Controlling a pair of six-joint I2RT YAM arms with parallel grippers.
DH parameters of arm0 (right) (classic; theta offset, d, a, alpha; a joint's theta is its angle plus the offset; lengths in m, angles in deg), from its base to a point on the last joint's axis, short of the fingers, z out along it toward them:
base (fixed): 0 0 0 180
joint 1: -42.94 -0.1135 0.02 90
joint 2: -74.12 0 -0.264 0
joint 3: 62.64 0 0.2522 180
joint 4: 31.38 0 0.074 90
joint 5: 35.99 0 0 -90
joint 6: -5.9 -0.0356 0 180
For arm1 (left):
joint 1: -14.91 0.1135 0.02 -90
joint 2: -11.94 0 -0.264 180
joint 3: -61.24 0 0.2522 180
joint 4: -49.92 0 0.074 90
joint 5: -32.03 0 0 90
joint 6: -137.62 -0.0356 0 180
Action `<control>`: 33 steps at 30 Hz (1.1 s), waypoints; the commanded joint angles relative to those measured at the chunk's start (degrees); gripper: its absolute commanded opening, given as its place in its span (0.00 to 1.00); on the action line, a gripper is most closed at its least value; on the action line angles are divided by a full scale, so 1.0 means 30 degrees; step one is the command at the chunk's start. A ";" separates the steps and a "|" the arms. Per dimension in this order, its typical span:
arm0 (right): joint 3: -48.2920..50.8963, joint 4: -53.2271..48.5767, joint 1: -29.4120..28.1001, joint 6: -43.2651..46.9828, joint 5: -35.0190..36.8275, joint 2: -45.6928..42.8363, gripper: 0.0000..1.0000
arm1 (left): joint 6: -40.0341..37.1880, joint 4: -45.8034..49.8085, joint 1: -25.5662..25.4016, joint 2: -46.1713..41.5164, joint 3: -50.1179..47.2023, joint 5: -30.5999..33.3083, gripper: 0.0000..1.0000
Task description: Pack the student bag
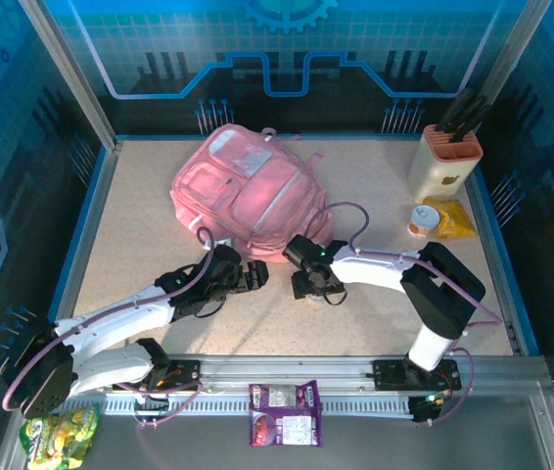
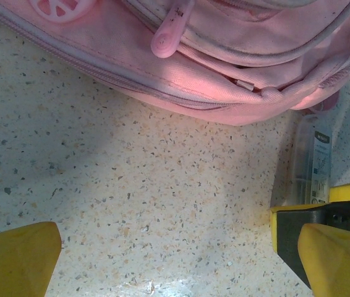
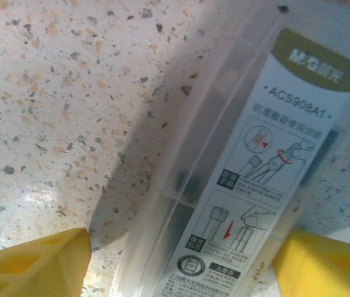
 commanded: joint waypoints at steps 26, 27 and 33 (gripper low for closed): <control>0.3563 0.0377 0.1852 0.1956 -0.1507 -0.4890 0.57 | -0.0989 0.0876 0.0543 0.0624 0.1531 -0.0522 0.99; 0.3691 0.0205 0.2138 0.2128 -0.1574 -0.5338 0.57 | -0.1366 0.1031 0.0607 0.0567 0.1774 -0.0437 0.99; 0.4643 0.0060 0.3675 0.3767 -0.2869 -0.7863 0.56 | -0.3221 0.2025 0.1322 0.0685 0.3269 -0.0174 0.99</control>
